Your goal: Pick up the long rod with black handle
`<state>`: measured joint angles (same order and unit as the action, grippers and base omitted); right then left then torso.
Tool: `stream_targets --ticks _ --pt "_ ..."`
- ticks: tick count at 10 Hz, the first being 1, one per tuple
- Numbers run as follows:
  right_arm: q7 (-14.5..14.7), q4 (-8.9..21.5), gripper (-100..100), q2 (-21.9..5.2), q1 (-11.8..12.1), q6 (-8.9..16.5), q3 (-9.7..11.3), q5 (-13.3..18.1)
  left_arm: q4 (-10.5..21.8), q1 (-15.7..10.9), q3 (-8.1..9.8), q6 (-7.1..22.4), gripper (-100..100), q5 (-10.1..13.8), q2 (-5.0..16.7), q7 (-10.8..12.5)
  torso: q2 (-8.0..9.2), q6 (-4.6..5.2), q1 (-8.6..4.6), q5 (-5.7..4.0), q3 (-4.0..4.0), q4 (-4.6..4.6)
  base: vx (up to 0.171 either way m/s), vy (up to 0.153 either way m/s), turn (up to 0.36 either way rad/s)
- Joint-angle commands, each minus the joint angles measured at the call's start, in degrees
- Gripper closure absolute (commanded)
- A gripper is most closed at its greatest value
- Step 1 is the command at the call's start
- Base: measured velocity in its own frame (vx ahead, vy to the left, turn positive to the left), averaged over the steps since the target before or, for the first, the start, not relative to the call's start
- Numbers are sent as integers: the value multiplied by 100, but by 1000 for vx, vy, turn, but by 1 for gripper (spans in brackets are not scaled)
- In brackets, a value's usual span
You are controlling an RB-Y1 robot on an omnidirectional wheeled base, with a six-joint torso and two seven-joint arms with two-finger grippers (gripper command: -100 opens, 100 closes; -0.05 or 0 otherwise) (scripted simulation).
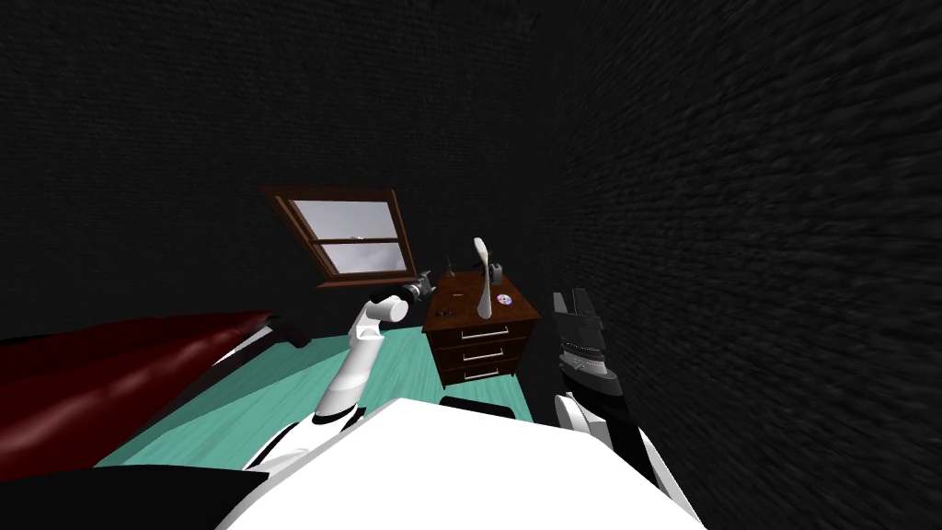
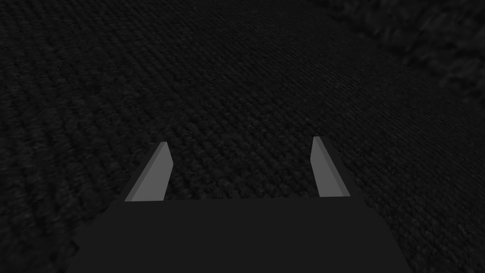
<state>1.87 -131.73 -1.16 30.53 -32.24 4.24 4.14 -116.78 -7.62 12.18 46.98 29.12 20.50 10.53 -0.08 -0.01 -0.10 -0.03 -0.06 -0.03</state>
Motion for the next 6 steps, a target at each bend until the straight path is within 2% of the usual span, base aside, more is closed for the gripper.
stream_targets --ticks 1,2,4,5,6 --pt "0 0 0 0 0 0 0 0 16 -19 -8 163 -100 2 7 17 0 0 0 0 0 0 14 -17 0" --pt "0 0 0 0 0 0 0 0 164 -123 -47 378 -100 95 122 107 3 0 5 1 2 1 20 -32 -22" --pt "0 0 0 0 0 0 0 0 164 -123 -47 564 -100 95 122 107 0 0 0 0 0 0 19 -27 -6" --pt "0 0 0 0 0 0 0 0 317 -217 -96 786 -100 180 238 200 4 -1 5 1 2 1 20 -37 -32" --pt "0 0 0 0 0 0 0 0 317 -217 -96 941 -100 180 238 200 2 0 0 0 1 1 25 -38 -13"
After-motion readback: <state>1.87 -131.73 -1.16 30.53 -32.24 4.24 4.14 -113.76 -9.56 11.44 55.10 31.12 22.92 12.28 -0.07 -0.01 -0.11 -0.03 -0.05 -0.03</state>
